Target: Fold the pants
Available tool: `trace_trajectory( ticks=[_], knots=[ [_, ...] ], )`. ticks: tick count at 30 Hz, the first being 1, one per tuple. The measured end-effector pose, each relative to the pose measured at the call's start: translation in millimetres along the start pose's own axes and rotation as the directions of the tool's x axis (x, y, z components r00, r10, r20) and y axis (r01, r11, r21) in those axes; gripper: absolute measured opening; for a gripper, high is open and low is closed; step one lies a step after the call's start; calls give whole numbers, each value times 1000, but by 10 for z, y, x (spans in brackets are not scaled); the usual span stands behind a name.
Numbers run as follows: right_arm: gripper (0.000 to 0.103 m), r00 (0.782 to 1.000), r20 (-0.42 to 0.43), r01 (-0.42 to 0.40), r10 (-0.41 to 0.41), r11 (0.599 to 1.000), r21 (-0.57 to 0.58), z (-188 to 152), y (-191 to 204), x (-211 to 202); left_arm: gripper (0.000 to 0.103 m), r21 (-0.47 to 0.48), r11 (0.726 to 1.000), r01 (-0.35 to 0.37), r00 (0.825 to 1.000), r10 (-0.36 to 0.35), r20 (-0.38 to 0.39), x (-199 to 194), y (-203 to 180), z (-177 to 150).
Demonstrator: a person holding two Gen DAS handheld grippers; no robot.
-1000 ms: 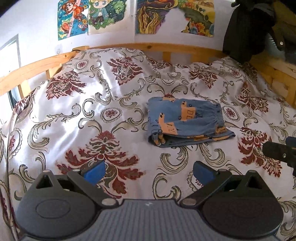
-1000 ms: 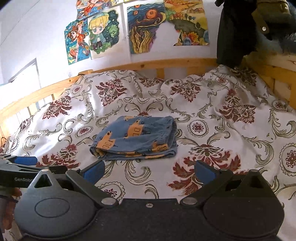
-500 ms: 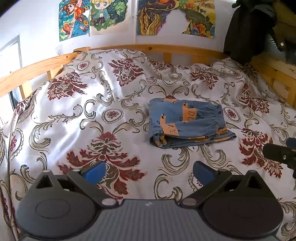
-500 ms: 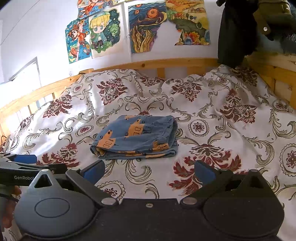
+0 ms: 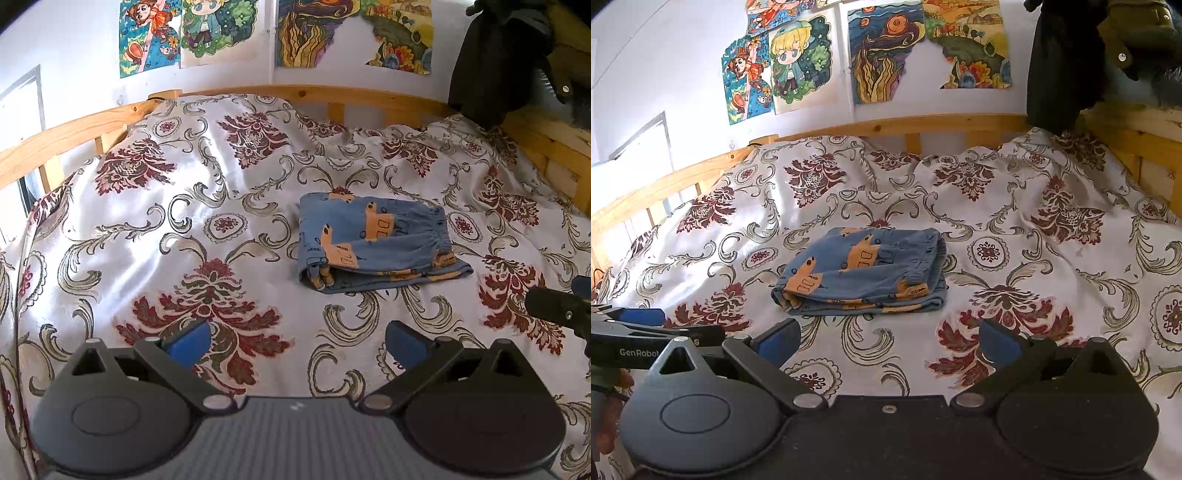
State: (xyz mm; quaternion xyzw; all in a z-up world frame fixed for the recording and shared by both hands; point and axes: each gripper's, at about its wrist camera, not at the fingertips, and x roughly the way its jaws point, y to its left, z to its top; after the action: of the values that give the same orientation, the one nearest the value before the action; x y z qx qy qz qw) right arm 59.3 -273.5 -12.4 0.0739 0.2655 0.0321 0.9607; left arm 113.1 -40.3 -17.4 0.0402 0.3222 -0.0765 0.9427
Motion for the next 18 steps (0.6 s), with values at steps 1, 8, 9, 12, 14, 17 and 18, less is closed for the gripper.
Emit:
trace_trajectory(
  ticks=[1,8,9,12,14,17,18],
  knots=[
    [102,1000,0,1,-1,1000,-1,2,1,0,103,1,1000,0,1000,0,0,0,-4,-2],
    [102,1000,0,1,-1,1000,-1,3,2,-1,103,6,1000,-2,1000,2,1,0,-12,-6],
    [102,1000,0,1,-1,1000,-1,3,2,0,103,5,1000,-2,1000,2,0,2,-11,-6],
    [102,1000,-1,1,-1,1000,-1,3,4,0,103,6,1000,-3,1000,3,-2,1,-9,-7],
    [102,1000,-1,1,-1,1000,-1,4,5,0,103,7,1000,-2,1000,2,-3,1,-9,-6],
    [102,1000,-1,1,-1,1000,-1,4,5,1,103,7,1000,-3,1000,3,-2,0,-13,-7],
    [102,1000,-1,1,-1,1000,-1,3,6,2,103,7,1000,-2,1000,2,-2,0,-13,-7]
  ],
)
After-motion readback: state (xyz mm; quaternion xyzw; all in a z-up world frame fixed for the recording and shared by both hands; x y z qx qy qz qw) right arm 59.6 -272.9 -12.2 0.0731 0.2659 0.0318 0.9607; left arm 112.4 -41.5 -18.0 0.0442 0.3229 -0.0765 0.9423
